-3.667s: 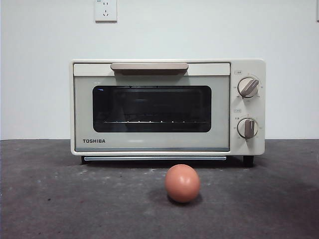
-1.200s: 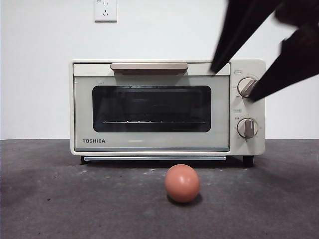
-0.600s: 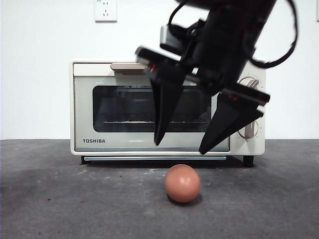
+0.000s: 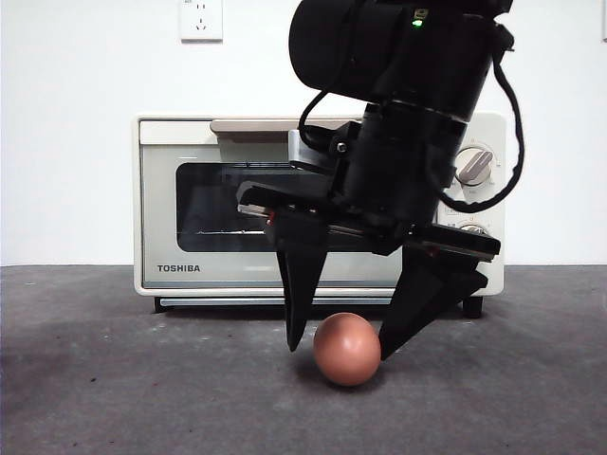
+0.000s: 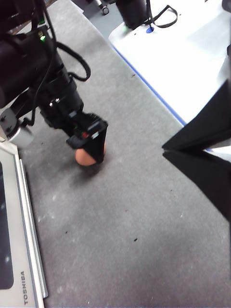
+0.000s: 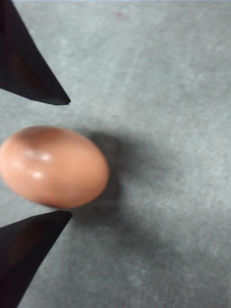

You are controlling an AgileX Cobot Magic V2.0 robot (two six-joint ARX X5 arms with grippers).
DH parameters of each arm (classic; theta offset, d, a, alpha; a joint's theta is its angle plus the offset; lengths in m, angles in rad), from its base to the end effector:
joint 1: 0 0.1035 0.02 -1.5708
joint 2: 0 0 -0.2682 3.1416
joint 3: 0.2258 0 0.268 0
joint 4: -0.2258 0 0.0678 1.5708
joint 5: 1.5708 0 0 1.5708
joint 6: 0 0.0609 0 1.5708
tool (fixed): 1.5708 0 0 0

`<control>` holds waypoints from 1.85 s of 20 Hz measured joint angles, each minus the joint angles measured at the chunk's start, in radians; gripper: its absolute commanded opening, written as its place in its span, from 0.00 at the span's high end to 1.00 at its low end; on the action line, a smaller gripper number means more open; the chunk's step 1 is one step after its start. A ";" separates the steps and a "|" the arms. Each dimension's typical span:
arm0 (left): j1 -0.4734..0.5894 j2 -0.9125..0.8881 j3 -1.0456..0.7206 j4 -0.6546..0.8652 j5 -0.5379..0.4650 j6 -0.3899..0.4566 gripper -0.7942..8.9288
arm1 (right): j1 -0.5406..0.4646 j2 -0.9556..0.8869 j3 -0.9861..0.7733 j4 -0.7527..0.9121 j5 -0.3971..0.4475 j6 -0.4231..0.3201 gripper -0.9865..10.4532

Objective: Eggoven

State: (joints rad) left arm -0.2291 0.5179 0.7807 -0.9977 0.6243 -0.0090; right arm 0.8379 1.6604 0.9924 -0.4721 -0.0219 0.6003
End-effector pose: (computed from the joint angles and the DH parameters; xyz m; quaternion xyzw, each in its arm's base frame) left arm 0.0996 -0.0598 0.2835 -0.0743 0.3540 -0.3847 0.8492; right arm 0.2264 0.2536 0.1390 0.0217 0.5770 0.1887 0.7944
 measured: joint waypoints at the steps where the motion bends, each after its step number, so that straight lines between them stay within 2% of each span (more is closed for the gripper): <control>1: -0.005 0.000 0.000 0.000 0.000 0.000 0.91 | 0.000 0.004 0.000 0.010 0.000 0.004 0.60; 5: -0.018 0.000 0.000 0.000 0.000 0.000 0.91 | 0.000 0.037 0.000 0.011 0.010 0.010 0.60; 8: -0.029 0.000 0.000 0.000 0.000 0.000 0.91 | 0.005 0.039 0.001 0.011 0.024 0.011 0.64; 12: -0.031 0.000 0.000 0.000 0.000 0.000 0.91 | 0.005 0.039 0.001 0.002 0.025 0.014 0.82; 16: -0.031 0.000 0.000 0.000 0.000 0.000 0.91 | 0.005 0.039 0.002 0.002 0.025 0.018 0.91; 24: -0.031 0.020 0.000 0.041 -0.023 -0.001 0.91 | 0.006 0.010 0.010 -0.039 0.022 -0.046 0.91; 30: -0.034 0.139 0.000 0.200 -0.024 -0.029 0.91 | 0.024 -0.257 0.024 -0.127 0.023 -0.121 0.91; 34: -0.077 0.272 0.003 0.409 -0.028 -0.082 0.91 | 0.026 -0.478 0.024 -0.205 0.028 -0.156 0.91; 37: -0.135 0.394 0.058 0.554 -0.130 -0.111 0.91 | 0.026 -0.631 0.024 -0.272 0.070 -0.177 0.91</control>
State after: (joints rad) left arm -0.3645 0.9115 0.8383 -0.4442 0.4942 -0.1200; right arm 0.8639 1.0294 1.0168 -0.7437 0.0479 0.4229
